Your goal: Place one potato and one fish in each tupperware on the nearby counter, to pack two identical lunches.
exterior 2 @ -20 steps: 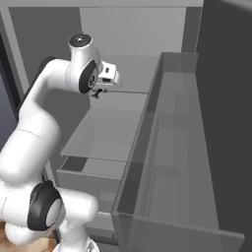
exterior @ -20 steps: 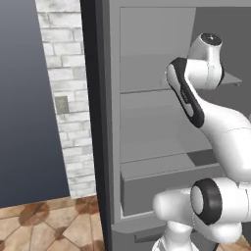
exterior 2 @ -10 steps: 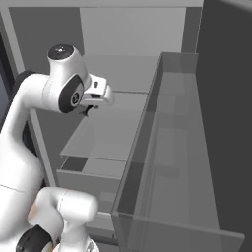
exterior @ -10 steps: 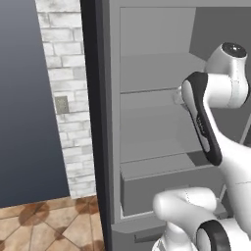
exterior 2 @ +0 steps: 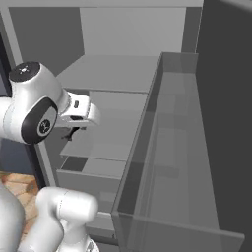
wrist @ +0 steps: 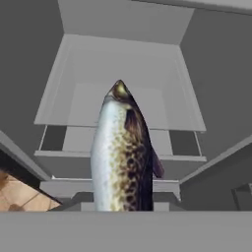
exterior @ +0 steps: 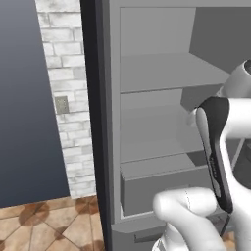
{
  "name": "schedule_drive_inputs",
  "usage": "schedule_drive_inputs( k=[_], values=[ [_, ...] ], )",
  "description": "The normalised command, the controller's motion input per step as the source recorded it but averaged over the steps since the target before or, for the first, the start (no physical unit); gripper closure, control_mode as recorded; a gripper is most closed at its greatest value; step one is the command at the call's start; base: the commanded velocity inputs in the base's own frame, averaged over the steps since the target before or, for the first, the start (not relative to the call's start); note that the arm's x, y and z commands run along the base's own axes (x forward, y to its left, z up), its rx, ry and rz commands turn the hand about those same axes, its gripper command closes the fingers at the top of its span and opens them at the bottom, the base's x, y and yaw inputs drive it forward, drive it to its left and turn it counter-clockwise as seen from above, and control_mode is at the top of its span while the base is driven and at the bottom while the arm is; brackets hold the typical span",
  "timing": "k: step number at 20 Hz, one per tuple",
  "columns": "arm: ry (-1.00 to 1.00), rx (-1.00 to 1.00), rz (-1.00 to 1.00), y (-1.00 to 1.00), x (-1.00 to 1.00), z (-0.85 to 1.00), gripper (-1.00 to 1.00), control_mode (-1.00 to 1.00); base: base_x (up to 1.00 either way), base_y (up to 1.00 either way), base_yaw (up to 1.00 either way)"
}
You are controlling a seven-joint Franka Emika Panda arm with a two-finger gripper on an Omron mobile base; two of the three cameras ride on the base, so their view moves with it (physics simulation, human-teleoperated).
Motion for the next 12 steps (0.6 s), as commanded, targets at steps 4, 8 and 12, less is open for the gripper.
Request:
schedule_drive_inputs(
  k=[4,8,12],
  values=[
    [0.0,0.0,0.0,0.0,0.0,0.0,1.0,1.0,-1.0,0.0,0.05],
    [0.0,0.0,0.0,0.0,0.0,0.0,1.0,1.0,-1.0,0.0,0.08],
    [0.0,0.0,0.0,0.0,0.0,0.0,1.0,1.0,-1.0,0.0,0.08]
  ],
)
